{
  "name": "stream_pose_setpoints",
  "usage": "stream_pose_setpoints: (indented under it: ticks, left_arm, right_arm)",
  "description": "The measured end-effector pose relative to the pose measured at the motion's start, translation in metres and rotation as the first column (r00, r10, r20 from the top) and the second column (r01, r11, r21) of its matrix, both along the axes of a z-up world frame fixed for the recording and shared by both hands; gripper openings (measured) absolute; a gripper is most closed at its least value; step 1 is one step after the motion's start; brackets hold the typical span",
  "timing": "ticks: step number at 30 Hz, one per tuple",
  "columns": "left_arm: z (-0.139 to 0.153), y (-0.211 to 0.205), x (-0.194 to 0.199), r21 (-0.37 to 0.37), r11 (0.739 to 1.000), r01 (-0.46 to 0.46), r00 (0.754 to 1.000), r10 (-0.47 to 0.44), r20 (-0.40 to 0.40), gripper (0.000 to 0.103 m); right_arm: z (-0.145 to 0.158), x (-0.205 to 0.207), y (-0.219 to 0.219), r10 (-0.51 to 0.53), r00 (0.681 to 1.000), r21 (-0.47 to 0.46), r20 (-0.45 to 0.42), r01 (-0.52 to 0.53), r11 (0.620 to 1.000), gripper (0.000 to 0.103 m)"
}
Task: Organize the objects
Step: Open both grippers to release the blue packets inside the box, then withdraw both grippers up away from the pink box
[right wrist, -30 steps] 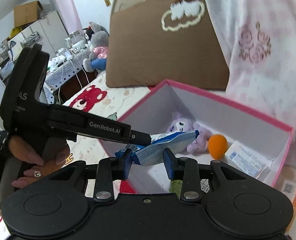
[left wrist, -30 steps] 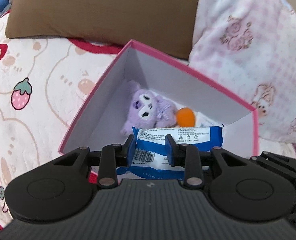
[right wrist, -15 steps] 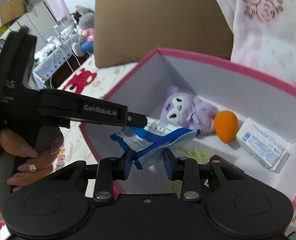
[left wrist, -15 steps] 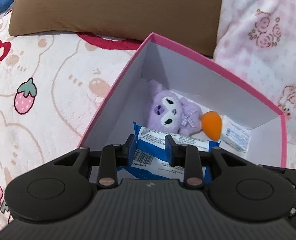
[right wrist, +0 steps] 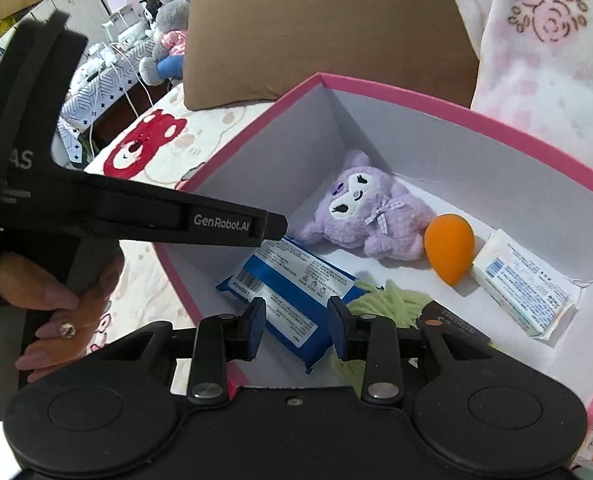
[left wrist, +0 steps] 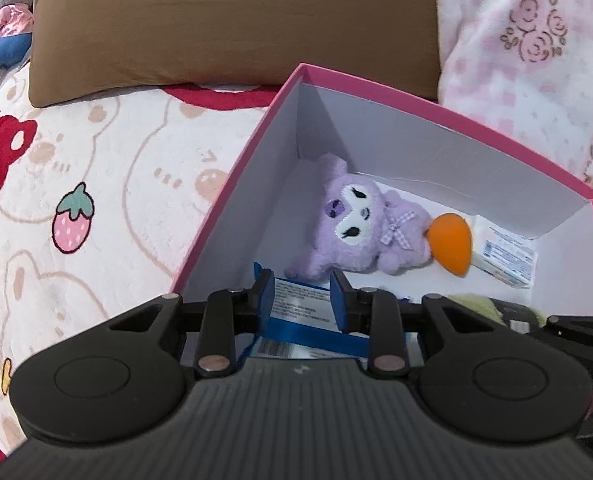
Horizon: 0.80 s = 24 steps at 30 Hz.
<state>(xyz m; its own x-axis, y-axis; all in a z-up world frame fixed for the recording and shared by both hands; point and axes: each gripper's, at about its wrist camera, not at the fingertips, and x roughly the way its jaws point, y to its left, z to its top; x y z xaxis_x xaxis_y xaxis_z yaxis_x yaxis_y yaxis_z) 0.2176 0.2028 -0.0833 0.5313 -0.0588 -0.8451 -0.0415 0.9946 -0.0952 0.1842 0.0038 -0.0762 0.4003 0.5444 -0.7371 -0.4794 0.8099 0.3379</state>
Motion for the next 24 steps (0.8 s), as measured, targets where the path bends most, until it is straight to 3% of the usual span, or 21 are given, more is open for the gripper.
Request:
stream_pose_setpoints:
  ticks: [10,16,18,24]
  left_arm:
    - [0.033,-0.009,-0.022,-0.063,0.998,0.020,1.000,-0.021,-0.012,0.029]
    - [0.065,-0.021,-0.037,-0.117,0.992,0.055,0.998,-0.058,-0.021,0.034]
    - [0.076,-0.026,-0.043,-0.114,0.991,0.066,0.998,-0.068,-0.013,0.041]
    - [0.111,-0.039,-0.060,-0.076,0.993,0.093,0.996,-0.094,-0.001,0.047]
  right_arm:
    - [0.029,-0.020,-0.017,0.023,0.998,-0.040,0.050,-0.021,0.999,0.042]
    - [0.053,-0.033,-0.027,0.023,0.995,-0.051,0.100,-0.018,0.999,0.060]
    - [0.060,-0.036,-0.031,-0.022,0.992,-0.052,0.127,0.029,0.998,0.078]
    - [0.077,-0.050,-0.043,-0.046,0.987,-0.086,0.156,0.060,0.994,0.080]
